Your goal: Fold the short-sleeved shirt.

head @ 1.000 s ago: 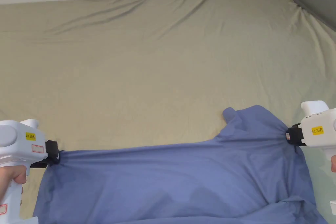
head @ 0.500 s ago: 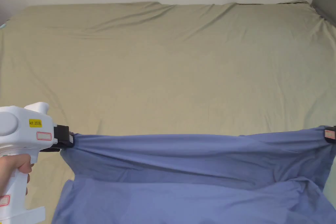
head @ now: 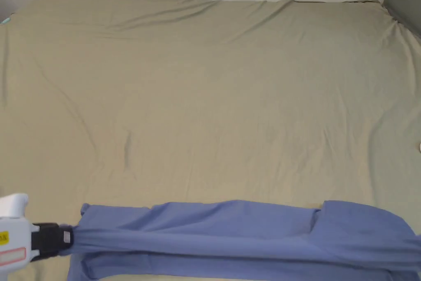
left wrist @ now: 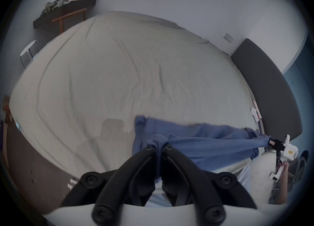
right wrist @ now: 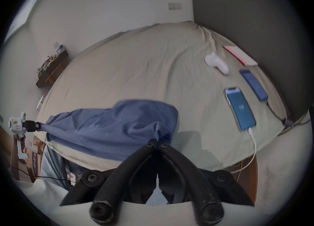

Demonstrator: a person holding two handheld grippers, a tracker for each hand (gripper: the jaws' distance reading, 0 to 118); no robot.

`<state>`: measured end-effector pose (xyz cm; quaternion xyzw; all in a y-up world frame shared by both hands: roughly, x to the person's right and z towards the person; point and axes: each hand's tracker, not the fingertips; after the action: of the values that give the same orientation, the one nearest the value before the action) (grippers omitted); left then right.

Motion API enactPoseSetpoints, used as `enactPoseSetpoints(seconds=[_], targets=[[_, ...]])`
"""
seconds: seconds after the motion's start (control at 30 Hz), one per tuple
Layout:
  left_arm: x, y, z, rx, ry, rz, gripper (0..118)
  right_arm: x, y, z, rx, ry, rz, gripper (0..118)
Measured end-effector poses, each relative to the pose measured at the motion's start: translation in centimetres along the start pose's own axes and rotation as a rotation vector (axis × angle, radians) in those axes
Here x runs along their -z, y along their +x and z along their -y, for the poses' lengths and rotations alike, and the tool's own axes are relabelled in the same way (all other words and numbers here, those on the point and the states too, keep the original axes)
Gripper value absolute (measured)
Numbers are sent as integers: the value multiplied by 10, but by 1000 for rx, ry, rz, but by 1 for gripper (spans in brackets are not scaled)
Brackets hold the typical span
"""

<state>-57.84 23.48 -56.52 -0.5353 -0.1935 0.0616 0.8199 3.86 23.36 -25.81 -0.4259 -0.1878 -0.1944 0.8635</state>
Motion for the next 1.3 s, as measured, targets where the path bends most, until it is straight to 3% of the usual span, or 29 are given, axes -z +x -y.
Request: enactPoseSetpoints(seconds=[0.27, 0.37, 0.4, 0.43, 0.47, 0.5, 0.53, 0.63, 0.67, 0.7, 0.73, 0.77, 0.8, 0.9, 1.1, 1.13, 1.17, 1.2, 1.23, 1.3], targets=[[35, -23, 12, -104, -100, -24, 3, 30, 11, 20, -4, -115, 64, 0], [34, -15, 9, -77, -101, -31, 4, 32, 8, 18, -9, -136, 79, 0], [33, -14, 8, -59, -102, -32, 15, 35, 7, 16, -11, -139, 99, 9], [30, -13, 7, -51, -97, -45, 65, 32, 5, 14, -5, -127, 154, 57], [29, -15, 6, -53, -104, -52, 109, 29, 5, 13, 0, -113, 177, 95], [23, -18, 6, -44, -144, -79, 118, 22, 6, 12, 17, -96, 158, 110], [15, -21, -3, -63, -68, -79, 111, 12, 4, 10, 65, -58, 138, 110], [-4, -32, -5, -129, -27, -17, 110, -6, -4, 6, 120, -47, 90, 108], [-7, -34, -8, -139, -17, -1, 109, -13, -6, 5, 117, -11, 84, 100], [-8, -38, -11, -151, -11, 15, 104, -17, -11, 4, 111, 9, 64, 79], [-11, -41, -11, -171, 3, 29, 67, -19, -16, 3, 120, 25, 64, 26], [-11, -43, -14, -181, 7, 50, 14, -18, -21, 1, 122, 26, 64, 0], [-5, -45, -18, -183, 0, 58, 0, -17, -26, 4, 141, 73, 99, 0], [6, -42, -17, -163, -46, 54, 0, -15, -43, 5, 133, 33, 59, 0], [50, -66, -41, -186, -80, 181, 0, -20, -52, -2, 115, 52, 85, 0], [54, -67, -45, -160, -54, 205, 13, -23, -53, -3, 122, 57, 85, 0], [63, -69, -48, -157, -62, 238, 55, -26, -54, -3, 128, 64, 90, 0], [69, -71, -50, -161, -90, 264, 107, -25, -49, -8, 124, 65, 95, 0], [76, -72, -51, -153, -131, 284, 118, -27, -49, -9, 120, 65, 102, 0], [94, -71, -52, -131, -86, 338, 118, -29, -49, -8, 118, 70, 109, 0]])
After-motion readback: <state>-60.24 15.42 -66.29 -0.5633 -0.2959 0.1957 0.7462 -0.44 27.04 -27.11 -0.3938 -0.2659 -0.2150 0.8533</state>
